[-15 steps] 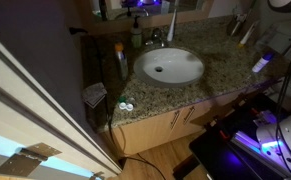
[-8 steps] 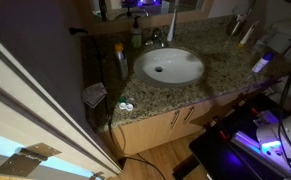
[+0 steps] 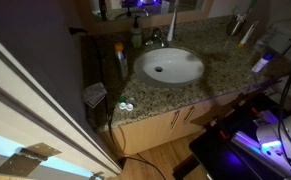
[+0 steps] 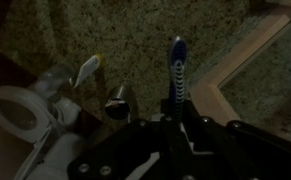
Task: Move the shaving sick to the right side of the sink counter
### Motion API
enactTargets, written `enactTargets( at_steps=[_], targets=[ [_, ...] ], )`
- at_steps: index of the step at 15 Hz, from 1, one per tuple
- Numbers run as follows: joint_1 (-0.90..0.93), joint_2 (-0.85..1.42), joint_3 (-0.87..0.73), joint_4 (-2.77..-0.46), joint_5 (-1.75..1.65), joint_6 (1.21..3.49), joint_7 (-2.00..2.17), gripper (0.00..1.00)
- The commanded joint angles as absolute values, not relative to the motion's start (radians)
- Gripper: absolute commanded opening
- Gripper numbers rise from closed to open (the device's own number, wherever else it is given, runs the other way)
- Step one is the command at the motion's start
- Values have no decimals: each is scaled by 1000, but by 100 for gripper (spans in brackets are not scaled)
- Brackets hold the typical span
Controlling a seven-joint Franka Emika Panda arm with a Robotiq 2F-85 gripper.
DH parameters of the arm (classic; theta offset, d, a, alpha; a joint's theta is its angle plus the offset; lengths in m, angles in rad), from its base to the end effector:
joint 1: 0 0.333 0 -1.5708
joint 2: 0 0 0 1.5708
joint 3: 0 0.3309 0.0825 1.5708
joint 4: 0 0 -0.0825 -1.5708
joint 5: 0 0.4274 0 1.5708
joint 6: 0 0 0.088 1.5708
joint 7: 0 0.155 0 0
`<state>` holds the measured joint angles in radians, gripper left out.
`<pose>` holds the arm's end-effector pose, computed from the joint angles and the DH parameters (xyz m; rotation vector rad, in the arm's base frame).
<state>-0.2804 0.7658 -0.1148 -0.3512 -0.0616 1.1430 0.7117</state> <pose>0.6846 -0.2471 0.6258 2.5682 -1.5751 0.0804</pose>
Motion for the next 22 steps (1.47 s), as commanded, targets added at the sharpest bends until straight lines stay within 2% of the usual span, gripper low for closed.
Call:
enactTargets(
  at_steps=[1, 7, 9, 14, 15, 16, 18, 19, 22],
  targets=[
    [-327, 697, -135, -377, -77, 1096, 445, 4],
    [-413, 715, -130, -393, -64, 1009, 94, 4],
    [-408, 789, -150, -330, -86, 996, 118, 4],
    [-379, 914, -149, -337, -74, 1035, 245, 4],
    [-387, 889, -144, -332, -70, 1005, 216, 4],
    [-380, 895, -145, -357, -70, 1019, 225, 15],
    [-378, 885, -144, -382, -72, 1034, 227, 15],
    [-379, 882, -144, -375, -72, 1033, 227, 4],
    [-396, 916, -109, -357, -18, 1158, 222, 4]
  ],
)
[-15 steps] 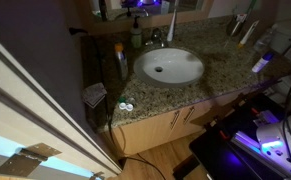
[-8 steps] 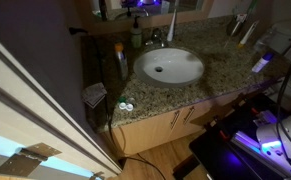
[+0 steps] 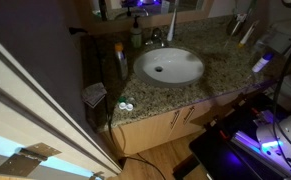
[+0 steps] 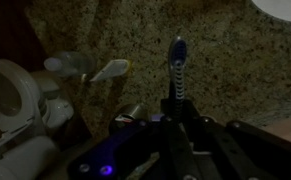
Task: Move the shaving sick to the right side of the sink counter
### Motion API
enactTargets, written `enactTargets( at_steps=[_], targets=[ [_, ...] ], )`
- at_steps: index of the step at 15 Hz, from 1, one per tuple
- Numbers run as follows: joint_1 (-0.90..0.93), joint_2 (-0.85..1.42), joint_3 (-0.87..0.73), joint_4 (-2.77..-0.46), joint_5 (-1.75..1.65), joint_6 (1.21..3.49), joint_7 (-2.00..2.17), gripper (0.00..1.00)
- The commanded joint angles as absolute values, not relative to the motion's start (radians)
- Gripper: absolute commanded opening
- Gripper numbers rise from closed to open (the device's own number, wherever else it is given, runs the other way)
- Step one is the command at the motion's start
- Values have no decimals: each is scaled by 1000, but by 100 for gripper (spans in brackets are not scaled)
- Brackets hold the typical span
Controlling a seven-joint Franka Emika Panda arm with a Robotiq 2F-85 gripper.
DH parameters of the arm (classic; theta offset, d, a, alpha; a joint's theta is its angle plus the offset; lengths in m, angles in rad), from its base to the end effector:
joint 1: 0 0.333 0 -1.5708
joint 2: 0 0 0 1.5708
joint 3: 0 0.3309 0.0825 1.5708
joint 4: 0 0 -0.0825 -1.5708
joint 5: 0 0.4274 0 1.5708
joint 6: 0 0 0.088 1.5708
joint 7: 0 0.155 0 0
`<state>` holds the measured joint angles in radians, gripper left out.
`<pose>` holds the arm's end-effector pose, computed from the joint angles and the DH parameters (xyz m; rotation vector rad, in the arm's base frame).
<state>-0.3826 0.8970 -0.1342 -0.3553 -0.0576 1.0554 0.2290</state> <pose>0.6698 -0.3268 0.5216 2.7954 -1.0672 -0.3134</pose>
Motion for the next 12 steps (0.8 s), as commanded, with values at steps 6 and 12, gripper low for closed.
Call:
enactTargets(
  at_steps=[6, 12],
  targets=[
    [-401, 949, -92, -383, -6, 1240, 12, 4],
    [-391, 966, -109, -374, -41, 1247, -5, 15]
  ],
)
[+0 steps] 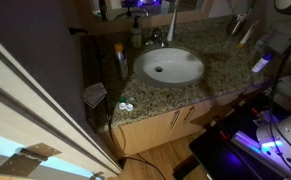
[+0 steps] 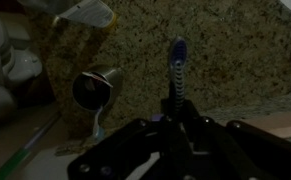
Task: Move the shaving sick to the right side of the sink counter
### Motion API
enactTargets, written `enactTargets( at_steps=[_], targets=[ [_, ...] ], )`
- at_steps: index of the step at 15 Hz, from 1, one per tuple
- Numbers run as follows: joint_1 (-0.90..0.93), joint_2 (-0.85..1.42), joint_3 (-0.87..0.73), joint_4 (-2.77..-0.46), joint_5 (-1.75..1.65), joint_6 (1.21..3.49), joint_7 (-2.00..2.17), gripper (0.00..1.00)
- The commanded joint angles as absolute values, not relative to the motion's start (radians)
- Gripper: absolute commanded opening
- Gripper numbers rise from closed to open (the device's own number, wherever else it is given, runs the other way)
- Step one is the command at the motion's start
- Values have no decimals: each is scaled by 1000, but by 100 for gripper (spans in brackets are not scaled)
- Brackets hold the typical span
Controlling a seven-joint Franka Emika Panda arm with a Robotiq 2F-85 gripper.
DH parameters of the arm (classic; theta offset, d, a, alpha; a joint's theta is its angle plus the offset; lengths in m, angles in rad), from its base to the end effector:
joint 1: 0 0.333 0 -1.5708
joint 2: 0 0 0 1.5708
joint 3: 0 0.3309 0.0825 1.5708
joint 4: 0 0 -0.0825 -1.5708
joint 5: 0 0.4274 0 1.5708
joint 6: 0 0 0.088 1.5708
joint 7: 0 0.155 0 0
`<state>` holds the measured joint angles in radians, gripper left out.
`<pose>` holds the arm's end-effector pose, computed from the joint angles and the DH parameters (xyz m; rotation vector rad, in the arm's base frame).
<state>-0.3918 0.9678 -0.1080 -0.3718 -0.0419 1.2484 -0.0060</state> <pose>0.7120 -0.3413 0.4710 2.9501 -0.6949 -0.1746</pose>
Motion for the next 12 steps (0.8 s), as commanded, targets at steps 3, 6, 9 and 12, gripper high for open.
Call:
enactTargets(
  at_steps=[3, 6, 9, 12],
  targets=[
    [-386, 979, -109, -390, -45, 1250, -16, 4],
    [-401, 1071, -96, -342, -34, 1243, -60, 4],
    [-415, 1135, -98, -342, -35, 1275, -87, 4],
    [-458, 1162, -76, -354, 3, 1339, -110, 4]
  ],
)
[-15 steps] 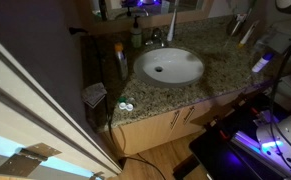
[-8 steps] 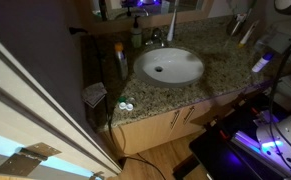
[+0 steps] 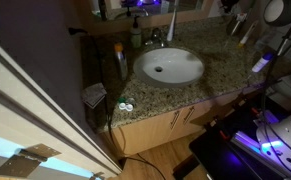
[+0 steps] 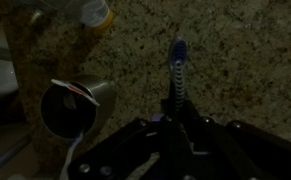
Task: Move the shaving sick to the right side of the sink counter
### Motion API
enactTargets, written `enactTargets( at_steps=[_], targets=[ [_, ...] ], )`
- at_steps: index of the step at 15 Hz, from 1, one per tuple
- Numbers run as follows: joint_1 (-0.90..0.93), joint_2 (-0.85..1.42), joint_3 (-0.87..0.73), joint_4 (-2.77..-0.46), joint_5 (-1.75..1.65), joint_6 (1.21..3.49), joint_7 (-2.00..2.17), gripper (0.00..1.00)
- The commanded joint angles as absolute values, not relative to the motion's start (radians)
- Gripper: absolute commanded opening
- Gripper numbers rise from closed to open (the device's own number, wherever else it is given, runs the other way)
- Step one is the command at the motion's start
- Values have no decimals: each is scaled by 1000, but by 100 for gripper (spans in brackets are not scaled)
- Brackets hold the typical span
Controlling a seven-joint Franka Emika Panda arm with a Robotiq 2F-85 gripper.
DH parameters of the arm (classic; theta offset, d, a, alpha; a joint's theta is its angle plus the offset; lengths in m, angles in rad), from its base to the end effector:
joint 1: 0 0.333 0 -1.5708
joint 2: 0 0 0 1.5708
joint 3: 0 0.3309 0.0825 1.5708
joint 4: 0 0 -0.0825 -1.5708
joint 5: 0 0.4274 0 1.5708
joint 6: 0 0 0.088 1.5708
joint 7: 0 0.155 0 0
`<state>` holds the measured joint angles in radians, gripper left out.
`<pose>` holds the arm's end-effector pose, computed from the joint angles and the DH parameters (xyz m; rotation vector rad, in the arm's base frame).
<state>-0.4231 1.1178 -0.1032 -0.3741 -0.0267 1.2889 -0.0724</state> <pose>0.7198 -0.3674 0.3521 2.9972 -0.6235 -0.3460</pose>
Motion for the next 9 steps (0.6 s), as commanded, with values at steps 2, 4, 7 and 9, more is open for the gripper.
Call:
enactTargets(
  at_steps=[2, 4, 7, 9],
  targets=[
    [-473, 1192, -67, -345, 15, 1366, -137, 4],
    [-462, 1176, -81, -369, 1, 1359, -113, 4],
    [-465, 1183, -81, -372, 1, 1366, -114, 15],
    [-462, 1169, -77, -390, 6, 1364, -107, 4]
  ],
)
